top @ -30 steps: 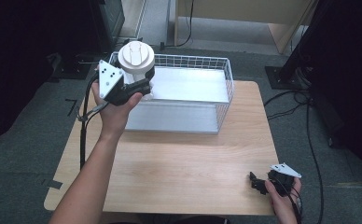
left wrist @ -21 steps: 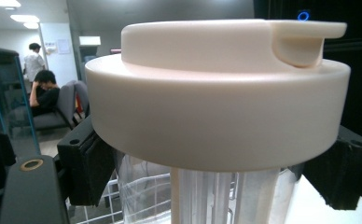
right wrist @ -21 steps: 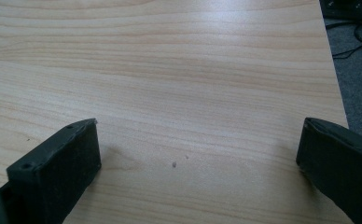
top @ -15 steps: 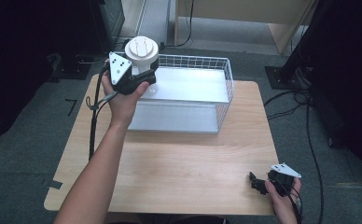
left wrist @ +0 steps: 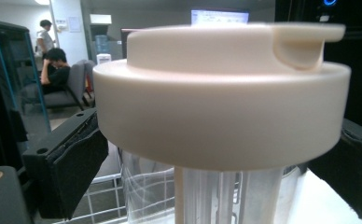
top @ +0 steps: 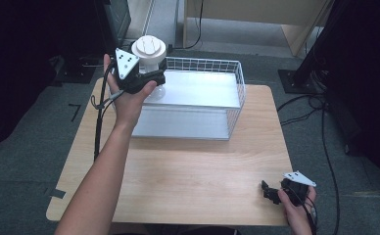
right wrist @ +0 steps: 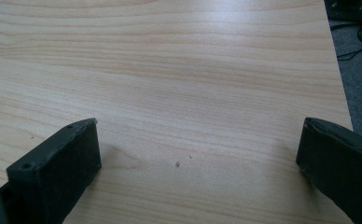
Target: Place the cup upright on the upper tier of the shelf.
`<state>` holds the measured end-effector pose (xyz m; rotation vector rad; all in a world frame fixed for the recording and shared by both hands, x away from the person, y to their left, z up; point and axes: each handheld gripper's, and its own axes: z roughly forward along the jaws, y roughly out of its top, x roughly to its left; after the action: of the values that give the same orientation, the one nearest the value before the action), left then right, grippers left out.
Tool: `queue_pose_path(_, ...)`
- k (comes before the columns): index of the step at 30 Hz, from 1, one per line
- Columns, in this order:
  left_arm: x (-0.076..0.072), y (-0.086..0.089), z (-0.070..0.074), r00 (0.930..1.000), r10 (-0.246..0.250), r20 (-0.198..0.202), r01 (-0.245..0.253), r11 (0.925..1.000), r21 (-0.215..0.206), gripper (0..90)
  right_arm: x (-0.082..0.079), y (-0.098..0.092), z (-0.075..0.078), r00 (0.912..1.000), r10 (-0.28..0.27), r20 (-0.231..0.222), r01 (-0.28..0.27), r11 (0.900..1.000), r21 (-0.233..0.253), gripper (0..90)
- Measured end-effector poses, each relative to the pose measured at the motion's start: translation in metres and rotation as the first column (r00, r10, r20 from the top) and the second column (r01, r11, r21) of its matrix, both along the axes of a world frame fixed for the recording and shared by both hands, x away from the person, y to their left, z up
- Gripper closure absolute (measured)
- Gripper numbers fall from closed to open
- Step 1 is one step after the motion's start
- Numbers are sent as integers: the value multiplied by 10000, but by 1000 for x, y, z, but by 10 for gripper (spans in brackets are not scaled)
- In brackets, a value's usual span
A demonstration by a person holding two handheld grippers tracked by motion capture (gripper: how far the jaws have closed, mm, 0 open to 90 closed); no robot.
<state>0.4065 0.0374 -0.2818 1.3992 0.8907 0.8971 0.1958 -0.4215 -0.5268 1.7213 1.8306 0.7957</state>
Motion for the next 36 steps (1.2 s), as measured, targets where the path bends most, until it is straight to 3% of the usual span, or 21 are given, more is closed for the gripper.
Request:
queue_pose_path(4,-2,2,-1,9997,-153,-191,153,9999,-10,0,0,0,0,10000,-5,-2,5,10000,-2,0)
queue_pose_path(8,-10,1,-4,9998,-166,-126,168,9998,127,0,0,0,0,10000,23,7,-23,10000,-20,0)
queue_pose_path(11,-15,4,-5,9996,-243,-157,241,9997,-91,0,0,0,0,10000,26,7,-26,10000,-27,0)
queue_pose_path(21,-43,14,-17,9992,-334,197,340,9991,-269,0,0,0,0,10000,77,9,-77,10000,-50,0)
queue_pose_path(24,-55,19,-25,9988,-385,318,389,9991,-141,0,0,0,0,10000,79,9,-79,10000,-51,0)
queue_pose_path(36,-93,35,-63,9973,-719,168,719,9974,8,0,0,0,0,10000,55,3,-55,10000,-40,0)
